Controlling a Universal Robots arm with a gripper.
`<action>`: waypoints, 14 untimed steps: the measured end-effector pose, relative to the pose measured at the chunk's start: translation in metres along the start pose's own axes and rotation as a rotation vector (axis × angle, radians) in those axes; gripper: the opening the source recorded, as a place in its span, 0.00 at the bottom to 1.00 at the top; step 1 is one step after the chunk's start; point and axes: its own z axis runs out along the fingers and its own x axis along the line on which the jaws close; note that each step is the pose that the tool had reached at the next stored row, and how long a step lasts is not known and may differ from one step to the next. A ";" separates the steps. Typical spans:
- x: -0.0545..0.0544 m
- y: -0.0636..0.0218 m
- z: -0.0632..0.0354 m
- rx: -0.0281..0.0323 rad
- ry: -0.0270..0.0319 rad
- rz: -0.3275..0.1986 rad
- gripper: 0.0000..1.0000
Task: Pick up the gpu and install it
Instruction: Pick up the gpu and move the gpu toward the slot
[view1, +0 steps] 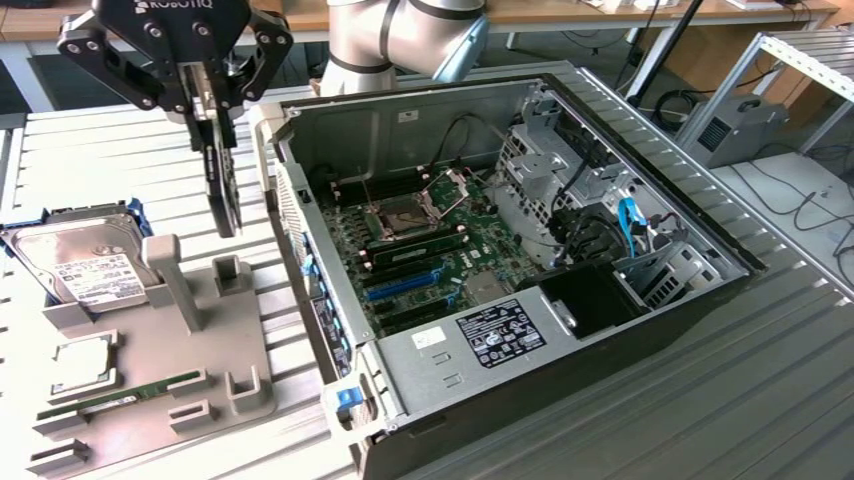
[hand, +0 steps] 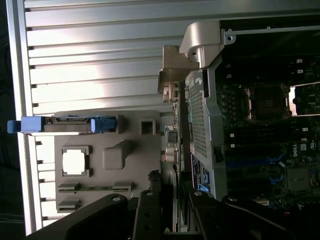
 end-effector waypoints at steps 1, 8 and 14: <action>0.000 0.0000 0.0000 -0.0001 0.0000 0.000 0.26; -0.002 0.0002 0.0003 -0.0005 0.0001 0.000 0.26; -0.004 0.0003 0.0004 -0.0007 0.0001 0.000 0.26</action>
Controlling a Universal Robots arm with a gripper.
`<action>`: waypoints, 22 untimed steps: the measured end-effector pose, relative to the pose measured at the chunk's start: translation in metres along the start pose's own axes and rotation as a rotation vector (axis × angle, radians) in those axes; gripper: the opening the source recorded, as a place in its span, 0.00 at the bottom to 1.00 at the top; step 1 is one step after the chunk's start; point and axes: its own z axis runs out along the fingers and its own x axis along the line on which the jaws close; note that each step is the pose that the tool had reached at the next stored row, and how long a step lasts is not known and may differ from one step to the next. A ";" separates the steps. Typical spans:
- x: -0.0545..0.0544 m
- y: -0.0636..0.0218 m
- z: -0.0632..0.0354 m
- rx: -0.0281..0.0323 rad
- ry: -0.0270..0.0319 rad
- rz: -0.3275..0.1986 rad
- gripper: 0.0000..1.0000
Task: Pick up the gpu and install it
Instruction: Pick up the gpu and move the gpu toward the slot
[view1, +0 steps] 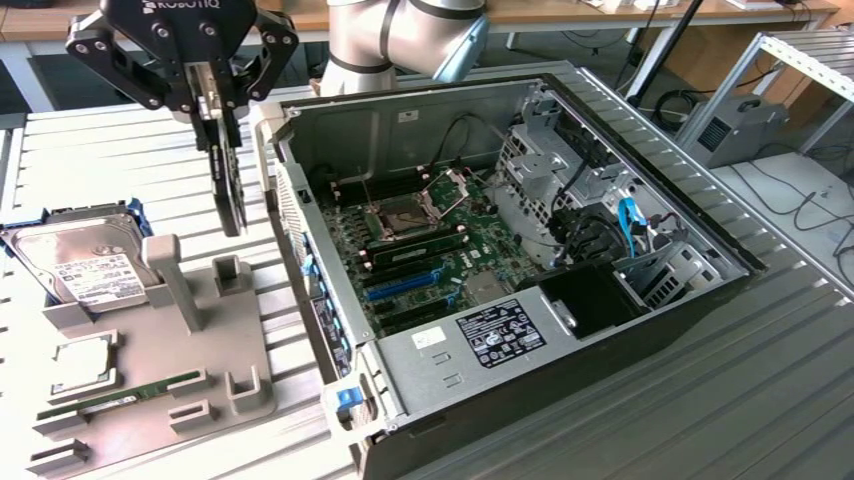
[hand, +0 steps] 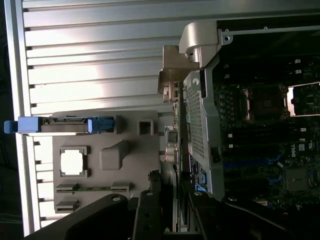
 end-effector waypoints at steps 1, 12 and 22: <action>0.000 0.0000 0.0000 0.0000 0.0000 0.000 0.26; -0.003 0.0002 0.0003 -0.0001 0.0000 0.000 0.26; -0.006 0.0004 0.0005 -0.0001 0.0000 0.000 0.26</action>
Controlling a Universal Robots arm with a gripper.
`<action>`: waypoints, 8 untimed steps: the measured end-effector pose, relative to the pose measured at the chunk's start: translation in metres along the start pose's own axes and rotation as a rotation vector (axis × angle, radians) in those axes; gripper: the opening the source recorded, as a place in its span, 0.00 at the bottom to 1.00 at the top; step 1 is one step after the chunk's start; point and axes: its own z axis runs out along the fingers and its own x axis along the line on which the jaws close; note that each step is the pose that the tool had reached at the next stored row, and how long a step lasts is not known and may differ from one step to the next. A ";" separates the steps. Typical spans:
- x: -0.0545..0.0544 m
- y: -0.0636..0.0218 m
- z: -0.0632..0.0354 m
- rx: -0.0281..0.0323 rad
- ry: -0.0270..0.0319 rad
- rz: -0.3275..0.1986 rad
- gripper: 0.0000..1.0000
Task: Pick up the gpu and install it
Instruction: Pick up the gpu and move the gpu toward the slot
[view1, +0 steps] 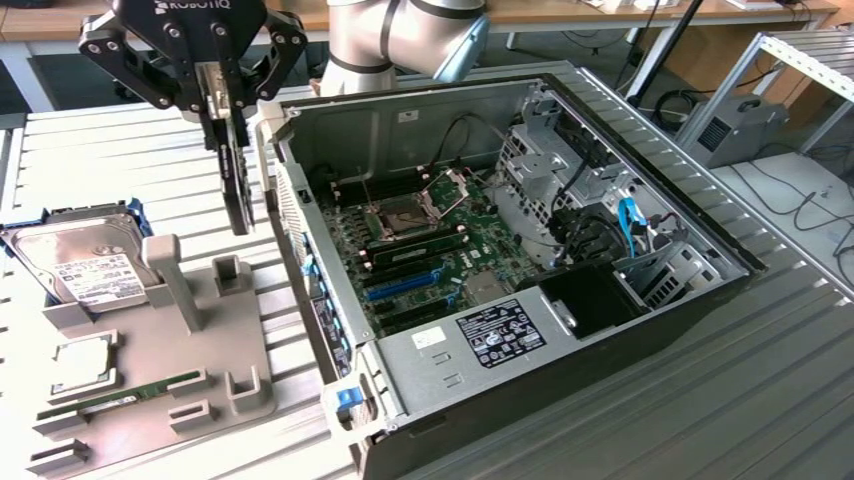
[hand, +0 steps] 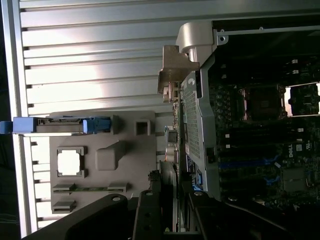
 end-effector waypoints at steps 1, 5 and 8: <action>0.000 0.0000 0.0000 0.0000 0.0000 0.000 0.26; -0.001 0.0000 0.0001 0.0000 -0.0001 0.000 0.26; -0.002 0.0001 0.0002 0.0000 0.0000 0.000 0.26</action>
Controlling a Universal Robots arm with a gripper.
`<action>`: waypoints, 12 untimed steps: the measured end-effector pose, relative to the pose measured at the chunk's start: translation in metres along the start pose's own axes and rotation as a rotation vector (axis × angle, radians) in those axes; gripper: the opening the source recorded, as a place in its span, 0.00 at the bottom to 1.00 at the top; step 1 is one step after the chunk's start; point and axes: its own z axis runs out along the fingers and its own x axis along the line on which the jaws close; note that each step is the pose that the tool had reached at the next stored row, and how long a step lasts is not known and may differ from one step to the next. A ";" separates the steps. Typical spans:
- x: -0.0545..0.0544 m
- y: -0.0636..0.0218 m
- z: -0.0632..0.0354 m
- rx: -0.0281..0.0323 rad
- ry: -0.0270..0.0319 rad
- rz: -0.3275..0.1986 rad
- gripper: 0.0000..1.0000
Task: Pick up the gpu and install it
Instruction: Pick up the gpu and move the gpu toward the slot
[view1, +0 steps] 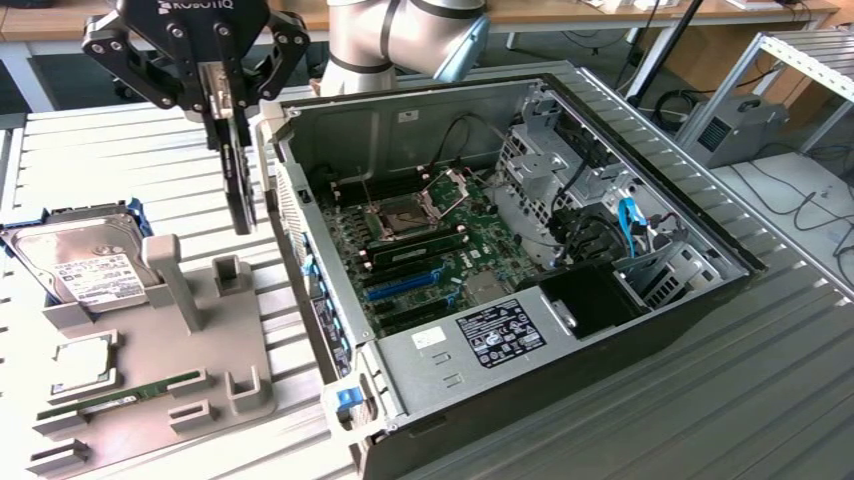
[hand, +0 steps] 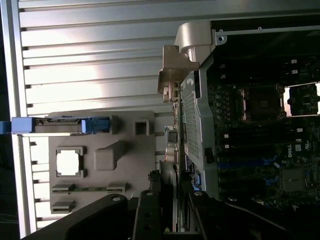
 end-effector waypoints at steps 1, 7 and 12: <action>0.000 0.0000 0.0001 0.0000 0.0000 0.000 0.26; -0.002 0.0001 0.0001 0.0000 0.0000 0.000 0.26; -0.003 0.0002 0.0003 0.0000 0.0000 0.000 0.26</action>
